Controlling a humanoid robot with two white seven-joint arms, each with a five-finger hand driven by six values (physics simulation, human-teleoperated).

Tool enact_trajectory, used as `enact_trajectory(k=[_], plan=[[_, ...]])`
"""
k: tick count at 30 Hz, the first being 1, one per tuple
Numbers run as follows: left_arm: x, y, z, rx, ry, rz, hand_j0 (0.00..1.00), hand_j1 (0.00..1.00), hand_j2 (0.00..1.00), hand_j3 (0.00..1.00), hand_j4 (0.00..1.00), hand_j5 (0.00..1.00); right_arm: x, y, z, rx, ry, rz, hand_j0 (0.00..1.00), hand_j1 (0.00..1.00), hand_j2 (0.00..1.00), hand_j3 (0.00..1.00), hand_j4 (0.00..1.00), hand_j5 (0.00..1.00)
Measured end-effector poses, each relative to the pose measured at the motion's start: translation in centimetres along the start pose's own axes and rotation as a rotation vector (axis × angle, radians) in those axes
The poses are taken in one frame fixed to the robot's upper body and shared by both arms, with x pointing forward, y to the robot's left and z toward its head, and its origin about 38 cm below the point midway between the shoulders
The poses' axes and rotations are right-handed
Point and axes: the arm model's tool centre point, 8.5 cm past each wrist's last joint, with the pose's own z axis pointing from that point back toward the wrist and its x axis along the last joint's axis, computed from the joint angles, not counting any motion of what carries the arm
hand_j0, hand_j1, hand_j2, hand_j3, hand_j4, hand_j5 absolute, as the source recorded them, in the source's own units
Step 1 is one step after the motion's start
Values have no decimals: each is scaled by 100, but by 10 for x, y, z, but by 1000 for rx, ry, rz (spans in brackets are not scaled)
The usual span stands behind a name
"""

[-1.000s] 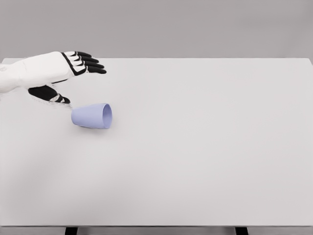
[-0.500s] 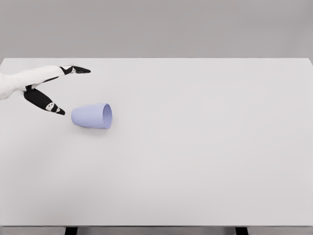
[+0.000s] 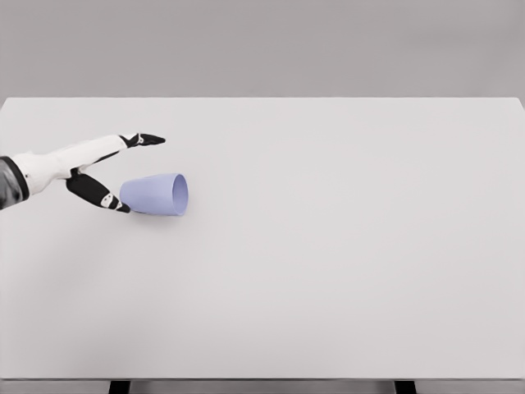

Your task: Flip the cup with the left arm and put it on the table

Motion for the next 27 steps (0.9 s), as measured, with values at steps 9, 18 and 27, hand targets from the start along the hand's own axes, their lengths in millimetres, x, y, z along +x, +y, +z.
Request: enact_trajectory(k=[9,18,27], plan=[[6,-21,-19,-23,-11,-84,100,100,100,100,100,100,0,0,0,0,0,0,100,100,100,100,100,100],[7,-29,-34,-25,-13,-94,100,100,100,100,100,100,0,0,0,0,0,0,100,100,100,100,100,100],[-1,-40,-42,-37,9,-95,100,100,100,100,100,100,0,0,0,0,0,0,100,100,100,100,100,100]])
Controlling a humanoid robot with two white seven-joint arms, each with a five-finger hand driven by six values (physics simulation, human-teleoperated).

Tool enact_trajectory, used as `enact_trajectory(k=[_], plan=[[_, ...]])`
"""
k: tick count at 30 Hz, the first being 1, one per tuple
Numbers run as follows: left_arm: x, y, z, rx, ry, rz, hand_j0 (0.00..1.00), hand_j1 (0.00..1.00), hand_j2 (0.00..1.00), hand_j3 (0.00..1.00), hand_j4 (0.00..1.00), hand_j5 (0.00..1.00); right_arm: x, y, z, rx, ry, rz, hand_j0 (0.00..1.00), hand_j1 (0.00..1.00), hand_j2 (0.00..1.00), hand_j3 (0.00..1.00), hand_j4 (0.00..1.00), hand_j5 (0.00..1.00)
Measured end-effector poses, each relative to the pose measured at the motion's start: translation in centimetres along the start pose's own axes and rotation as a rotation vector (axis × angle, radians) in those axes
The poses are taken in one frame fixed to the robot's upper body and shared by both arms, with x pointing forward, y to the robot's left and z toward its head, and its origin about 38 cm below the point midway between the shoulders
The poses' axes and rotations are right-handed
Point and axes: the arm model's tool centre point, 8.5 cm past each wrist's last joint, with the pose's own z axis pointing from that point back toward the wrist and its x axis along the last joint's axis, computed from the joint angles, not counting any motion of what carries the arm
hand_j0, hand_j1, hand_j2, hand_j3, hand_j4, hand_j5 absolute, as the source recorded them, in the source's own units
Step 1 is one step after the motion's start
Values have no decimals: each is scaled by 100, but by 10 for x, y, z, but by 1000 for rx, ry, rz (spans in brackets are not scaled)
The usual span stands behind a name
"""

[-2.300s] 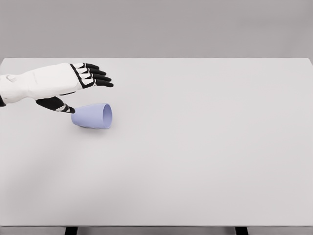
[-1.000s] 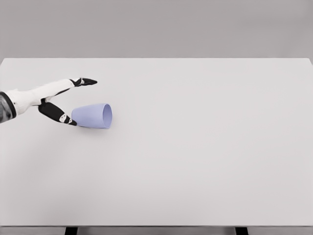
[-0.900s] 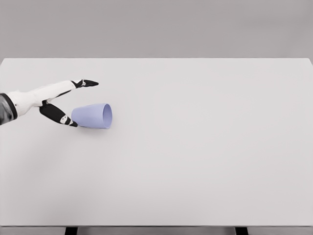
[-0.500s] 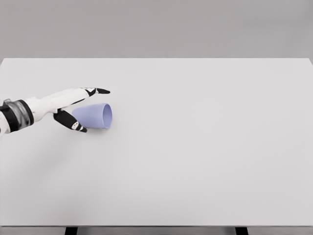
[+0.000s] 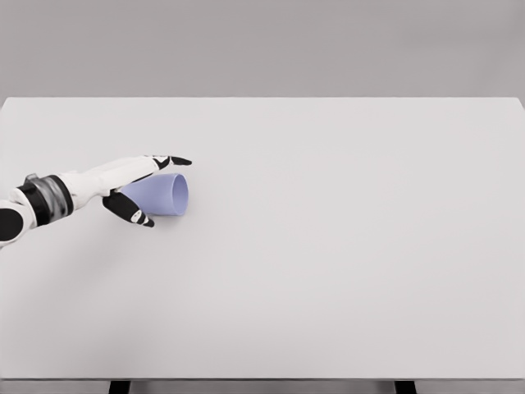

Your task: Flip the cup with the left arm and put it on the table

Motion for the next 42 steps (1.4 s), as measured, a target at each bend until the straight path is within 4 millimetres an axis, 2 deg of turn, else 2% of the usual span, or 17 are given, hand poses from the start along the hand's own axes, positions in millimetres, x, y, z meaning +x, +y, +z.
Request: enact_trajectory(k=[8,21,27,33,35,37,42], plan=[[4,-6,-7,-8,-14,4,100,100,100,100,100,100,0,0,0,0,0,0,100,100,100,100,100,100],[-2,-11,-15,-11,26,6,100,100,100,100,100,100,0,0,0,0,0,0,100,100,100,100,100,100],[-2,-12,-17,-12,27,8,88,88,88,88,88,88,0,0,0,0,0,0,100,100,100,100,100,100],[-1,-14,-20,-14,27,17,65,65,65,65,65,65,0,0,0,0,0,0,100,100,100,100,100,100],[-2,-14,-21,-14,27,21,62,62,62,62,62,62,0,0,0,0,0,0,100,100,100,100,100,100],[-1,-14,-22,-12,26,22,55,55,55,55,55,55,0,0,0,0,0,0,100,100,100,100,100,100],[-1,-14,-23,-10,23,28,54,54,54,54,54,54,0,0,0,0,0,0,100,100,100,100,100,100]])
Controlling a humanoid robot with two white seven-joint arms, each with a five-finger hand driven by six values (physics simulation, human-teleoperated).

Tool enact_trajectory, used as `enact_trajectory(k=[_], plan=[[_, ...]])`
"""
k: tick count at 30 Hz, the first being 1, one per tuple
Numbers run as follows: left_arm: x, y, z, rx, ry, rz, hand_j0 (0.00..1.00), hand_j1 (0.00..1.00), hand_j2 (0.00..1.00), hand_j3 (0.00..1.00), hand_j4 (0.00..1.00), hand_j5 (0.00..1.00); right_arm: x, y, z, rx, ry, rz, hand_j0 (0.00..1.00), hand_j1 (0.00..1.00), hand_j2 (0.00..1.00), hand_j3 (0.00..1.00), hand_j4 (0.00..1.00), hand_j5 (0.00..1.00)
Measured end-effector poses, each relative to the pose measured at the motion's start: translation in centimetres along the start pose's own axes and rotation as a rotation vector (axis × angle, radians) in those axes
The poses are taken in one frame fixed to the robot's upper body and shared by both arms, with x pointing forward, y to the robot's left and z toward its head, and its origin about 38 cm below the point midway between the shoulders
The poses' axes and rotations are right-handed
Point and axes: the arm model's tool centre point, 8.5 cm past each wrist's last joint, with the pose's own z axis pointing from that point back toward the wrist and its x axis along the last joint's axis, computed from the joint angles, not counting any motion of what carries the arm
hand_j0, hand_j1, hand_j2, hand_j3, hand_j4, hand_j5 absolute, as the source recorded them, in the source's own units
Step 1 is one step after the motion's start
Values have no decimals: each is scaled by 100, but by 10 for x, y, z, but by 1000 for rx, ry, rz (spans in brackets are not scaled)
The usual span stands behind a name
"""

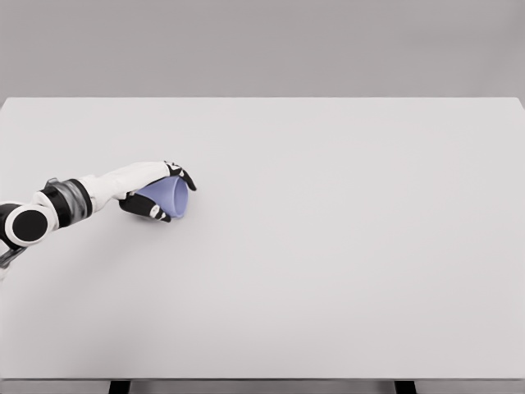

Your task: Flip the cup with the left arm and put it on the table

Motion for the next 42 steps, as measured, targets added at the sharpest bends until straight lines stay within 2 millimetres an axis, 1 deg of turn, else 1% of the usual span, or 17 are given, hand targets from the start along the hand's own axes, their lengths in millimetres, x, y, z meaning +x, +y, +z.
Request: enact_trajectory(k=[5,7,10,12,17,19,21,22,25,30,32,34,36,39,41,42], plan=[[-2,8,6,9,-19,32,56,56,56,56,56,56,0,0,0,0,0,0,100,100,100,100,100,100],[-5,14,15,13,-40,48,56,56,56,56,56,56,0,0,0,0,0,0,100,100,100,100,100,100],[-12,28,36,35,-98,74,56,56,56,56,56,56,0,0,0,0,0,0,100,100,100,100,100,100],[-17,34,46,37,-148,93,56,56,56,56,56,56,0,0,0,0,0,0,100,100,100,100,100,100],[-33,35,62,-46,-295,179,56,56,56,56,56,56,0,0,0,0,0,0,100,100,100,100,100,100],[-38,37,64,-42,-348,236,56,56,56,56,56,56,0,0,0,0,0,0,100,100,100,100,100,100],[-46,43,60,4,-392,315,56,56,56,56,56,56,0,0,0,0,0,0,100,100,100,100,100,100],[-49,50,58,41,-413,353,57,57,57,57,57,57,0,0,0,0,0,0,100,100,100,100,100,100],[-61,61,49,144,-456,465,57,57,57,57,57,57,0,0,0,0,0,0,100,100,100,100,100,100],[-61,64,23,266,-551,612,57,57,57,57,57,57,0,0,0,0,0,0,100,100,100,100,100,100],[-64,63,10,316,-573,671,57,57,57,57,57,57,0,0,0,0,0,0,100,100,100,100,100,100],[-68,56,-2,348,-579,725,58,58,58,58,58,58,0,0,0,0,0,0,100,100,100,100,100,100],[-69,44,-12,359,-582,776,59,59,59,59,59,59,0,0,0,0,0,0,100,100,100,100,100,100],[-67,36,-22,365,-593,818,60,60,60,60,60,60,0,0,0,0,0,0,100,100,100,100,100,100],[-66,32,-25,365,-596,834,62,62,62,62,62,62,0,0,0,0,0,0,100,100,100,100,100,100],[-67,26,-27,362,-592,845,62,62,62,62,62,62,0,0,0,0,0,0,100,100,100,100,100,100]])
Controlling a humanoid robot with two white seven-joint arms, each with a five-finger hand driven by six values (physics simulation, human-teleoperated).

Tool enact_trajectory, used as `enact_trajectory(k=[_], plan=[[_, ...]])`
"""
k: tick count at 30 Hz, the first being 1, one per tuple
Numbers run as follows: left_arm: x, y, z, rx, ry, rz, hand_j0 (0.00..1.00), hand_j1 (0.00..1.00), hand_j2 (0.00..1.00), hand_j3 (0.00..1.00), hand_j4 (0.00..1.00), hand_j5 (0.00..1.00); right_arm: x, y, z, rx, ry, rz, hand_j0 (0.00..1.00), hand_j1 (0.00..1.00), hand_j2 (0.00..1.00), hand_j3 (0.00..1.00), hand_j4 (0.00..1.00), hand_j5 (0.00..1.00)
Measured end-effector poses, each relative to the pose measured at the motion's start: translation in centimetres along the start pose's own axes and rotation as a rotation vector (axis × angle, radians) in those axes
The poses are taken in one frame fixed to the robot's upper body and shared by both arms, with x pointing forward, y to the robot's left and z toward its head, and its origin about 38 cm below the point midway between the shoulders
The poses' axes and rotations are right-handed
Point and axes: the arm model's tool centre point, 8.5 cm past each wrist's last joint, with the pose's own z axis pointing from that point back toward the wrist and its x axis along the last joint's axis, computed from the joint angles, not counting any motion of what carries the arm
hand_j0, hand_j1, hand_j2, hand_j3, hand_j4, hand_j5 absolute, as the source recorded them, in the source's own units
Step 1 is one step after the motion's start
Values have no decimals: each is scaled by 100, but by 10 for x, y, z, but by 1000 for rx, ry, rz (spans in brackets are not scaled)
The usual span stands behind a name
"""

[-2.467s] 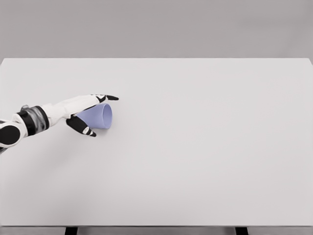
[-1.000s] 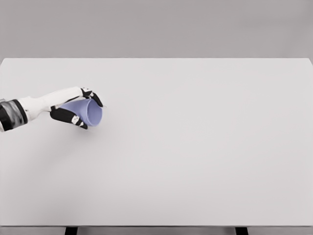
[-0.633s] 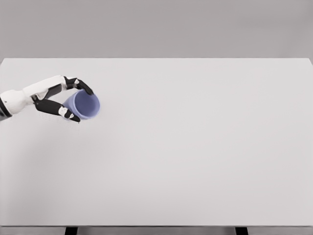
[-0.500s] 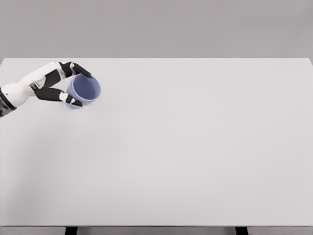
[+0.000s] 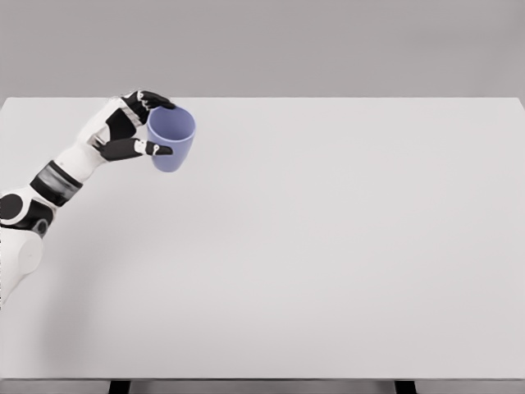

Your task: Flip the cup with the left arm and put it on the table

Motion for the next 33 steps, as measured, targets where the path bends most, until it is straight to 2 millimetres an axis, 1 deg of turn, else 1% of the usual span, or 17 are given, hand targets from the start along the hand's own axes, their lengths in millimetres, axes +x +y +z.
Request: enact_trajectory(k=[5,6,12,16,17,18,19,20,21,22,29,33], plan=[[-9,-10,-4,1,-3,29,63,63,63,63,63,63,0,0,0,0,0,0,100,100,100,100,100,100],[-14,-13,-1,4,5,38,63,63,63,63,63,63,0,0,0,0,0,0,100,100,100,100,100,100],[-33,-23,1,25,23,83,65,65,65,65,65,65,0,0,0,0,0,0,100,100,100,100,100,100],[-40,-27,3,33,33,97,68,68,68,68,68,68,0,0,0,0,0,0,100,100,100,100,100,100],[-41,-28,4,34,34,99,73,73,73,73,73,73,0,0,0,0,0,0,100,100,100,100,100,100],[-41,-28,3,34,33,98,82,82,82,82,82,82,0,0,0,0,0,0,100,100,100,100,100,100],[-41,-28,3,34,33,99,88,88,88,88,88,88,0,0,0,0,0,0,100,100,100,100,100,100],[-41,-28,3,33,34,99,91,91,91,91,91,91,0,0,0,0,0,0,100,100,100,100,100,100],[-41,-28,3,33,35,100,97,97,97,97,97,97,0,0,0,0,0,0,100,100,100,100,100,100],[-41,-28,3,33,37,102,100,100,100,100,100,100,0,0,0,0,0,0,100,100,100,100,100,100],[-39,-27,3,33,34,101,100,100,100,100,100,100,0,0,0,0,0,0,100,100,100,100,100,100],[-33,-24,2,33,18,91,100,100,100,100,100,100,0,0,0,0,0,0,100,100,100,100,100,100]])
